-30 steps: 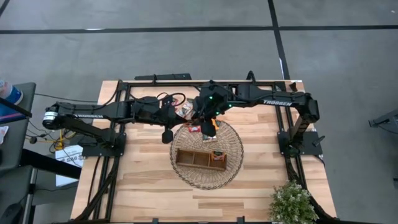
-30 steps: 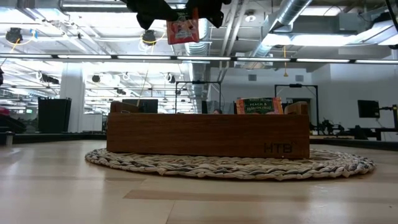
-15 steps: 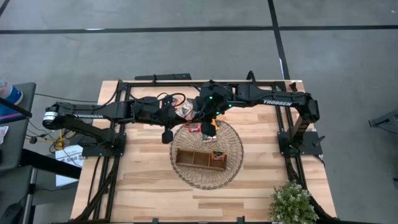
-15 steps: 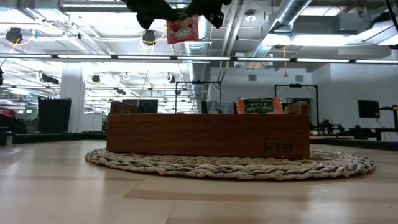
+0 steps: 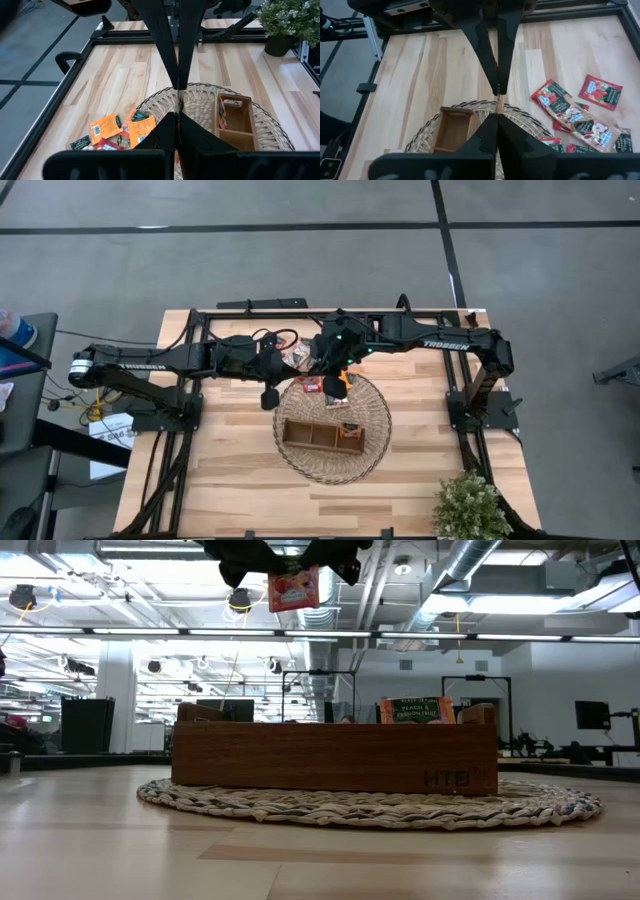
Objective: Pick & Place Tea
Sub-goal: Put the orange tea bag into the right section of the wooden organizer
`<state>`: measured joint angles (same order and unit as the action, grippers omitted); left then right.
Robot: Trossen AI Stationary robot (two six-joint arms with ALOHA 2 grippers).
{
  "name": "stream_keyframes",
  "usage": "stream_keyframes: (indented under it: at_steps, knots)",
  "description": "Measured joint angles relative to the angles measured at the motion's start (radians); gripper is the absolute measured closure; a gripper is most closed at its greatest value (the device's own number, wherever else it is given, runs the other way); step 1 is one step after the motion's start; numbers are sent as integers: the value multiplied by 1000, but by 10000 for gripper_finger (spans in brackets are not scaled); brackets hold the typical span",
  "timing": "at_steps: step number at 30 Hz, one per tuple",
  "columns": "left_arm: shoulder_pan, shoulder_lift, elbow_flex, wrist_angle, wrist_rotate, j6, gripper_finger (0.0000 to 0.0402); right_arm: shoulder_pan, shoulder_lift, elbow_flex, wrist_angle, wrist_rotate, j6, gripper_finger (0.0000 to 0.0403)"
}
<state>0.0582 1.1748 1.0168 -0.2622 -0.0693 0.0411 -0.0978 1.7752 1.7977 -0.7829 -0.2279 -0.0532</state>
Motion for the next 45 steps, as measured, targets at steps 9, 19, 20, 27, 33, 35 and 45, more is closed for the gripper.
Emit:
stream_keyframes:
  at_steps: [9,19,20,27,33,35,45]
  knots:
    - [0,0,0,35,-36,-13,392,6,-1,0,-57,22,-10,403]
    - [0,-1,0,70,-79,-109,300,6,-12,0,-168,67,-37,403]
    - [0,-1,0,70,-86,-120,290,6,-14,0,-180,72,-37,403]
    - [0,-1,0,70,-100,-164,254,6,-47,0,-219,98,-53,403]
    - [0,-1,0,82,-128,-168,252,4,-81,0,-249,107,-53,403]
    - [0,-1,0,94,-129,-168,252,4,-89,0,-265,126,-60,403]
    - [0,0,0,100,-137,-170,252,-3,-153,0,-346,180,-59,403]
